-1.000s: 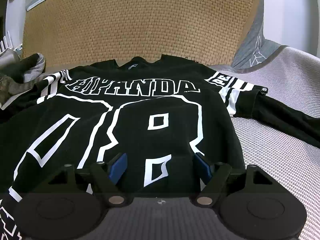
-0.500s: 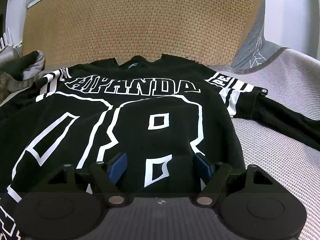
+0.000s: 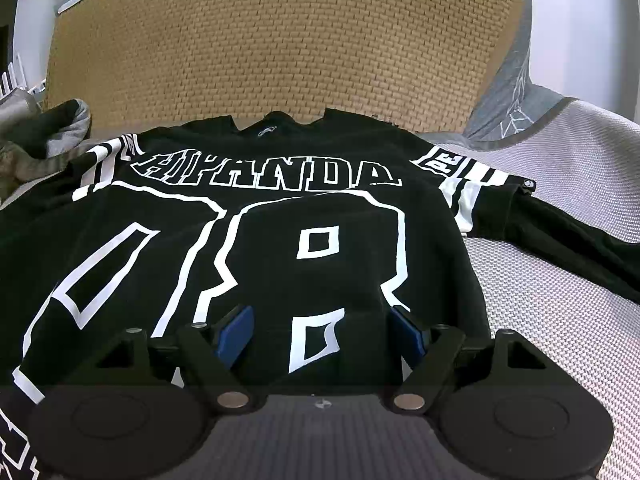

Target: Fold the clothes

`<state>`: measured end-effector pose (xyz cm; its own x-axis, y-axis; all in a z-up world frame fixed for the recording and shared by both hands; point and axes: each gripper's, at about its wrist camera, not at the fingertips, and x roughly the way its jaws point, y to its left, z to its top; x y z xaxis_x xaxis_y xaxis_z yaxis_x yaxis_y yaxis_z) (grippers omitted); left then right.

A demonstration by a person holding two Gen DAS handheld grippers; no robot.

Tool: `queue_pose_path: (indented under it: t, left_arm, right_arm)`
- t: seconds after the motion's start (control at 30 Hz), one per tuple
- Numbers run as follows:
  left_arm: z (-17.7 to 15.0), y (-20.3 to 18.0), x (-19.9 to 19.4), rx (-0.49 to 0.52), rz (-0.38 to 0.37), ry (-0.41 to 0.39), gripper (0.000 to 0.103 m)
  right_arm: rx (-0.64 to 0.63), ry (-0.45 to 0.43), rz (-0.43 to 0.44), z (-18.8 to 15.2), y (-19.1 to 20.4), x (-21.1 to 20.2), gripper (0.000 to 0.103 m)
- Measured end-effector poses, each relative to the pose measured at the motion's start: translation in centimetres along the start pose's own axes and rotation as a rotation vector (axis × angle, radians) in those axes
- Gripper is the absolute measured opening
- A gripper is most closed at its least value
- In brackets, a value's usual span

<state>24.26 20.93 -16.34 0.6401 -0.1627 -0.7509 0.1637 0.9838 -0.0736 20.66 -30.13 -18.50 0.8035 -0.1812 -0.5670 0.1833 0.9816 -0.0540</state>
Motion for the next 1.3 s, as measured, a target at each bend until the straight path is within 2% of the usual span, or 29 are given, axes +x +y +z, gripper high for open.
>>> queue_pose_path:
  t: [0.1,0.2,0.27,0.3,0.33,0.43,0.83,1.07,1.3]
  left_arm:
    - [-0.6,-0.5,-0.1,0.037,0.008,-0.010,0.062]
    - [-0.9,-0.6,0.0,0.016,-0.022,-0.015,0.061]
    - [-0.8,-1.2,0.0,0.074,-0.004,-0.030,0.044]
    - [-0.7,-1.5,-0.1,0.110,0.009,-0.038,0.023]
    - [-0.6,-1.9,-0.1,0.149,0.029,-0.043,0.011]
    - [-0.6,-2.7,0.0,0.232,0.084,-0.054,0.003]
    - [0.7,1.2,-1.2,0.089,0.216,-0.133,0.003]
    - [0.5,3.9,-1.0,-0.014,0.337,-0.093,0.001]
    - [-0.9,3.1,-2.5,0.007,0.253,-0.106,0.005]
  right_arm:
    - [0.000,0.003,-0.002,0.1,0.2,0.0,0.078]
    - [0.004,0.000,0.004,0.0,0.0,0.0,0.078]
    - [0.005,-0.002,0.002,0.0,0.1,0.0,0.078]
    - [0.002,-0.002,-0.001,0.0,0.2,0.0,0.078]
    - [0.001,-0.002,-0.003,0.1,0.2,0.0,0.078]
    - [-0.002,0.000,-0.003,0.1,0.3,0.1,0.078]
    - [0.004,-0.002,0.005,0.2,0.0,0.0,0.079]
    - [0.005,-0.002,0.004,0.2,0.1,0.1,0.079]
    - [0.007,0.001,0.004,0.4,0.2,0.0,0.079]
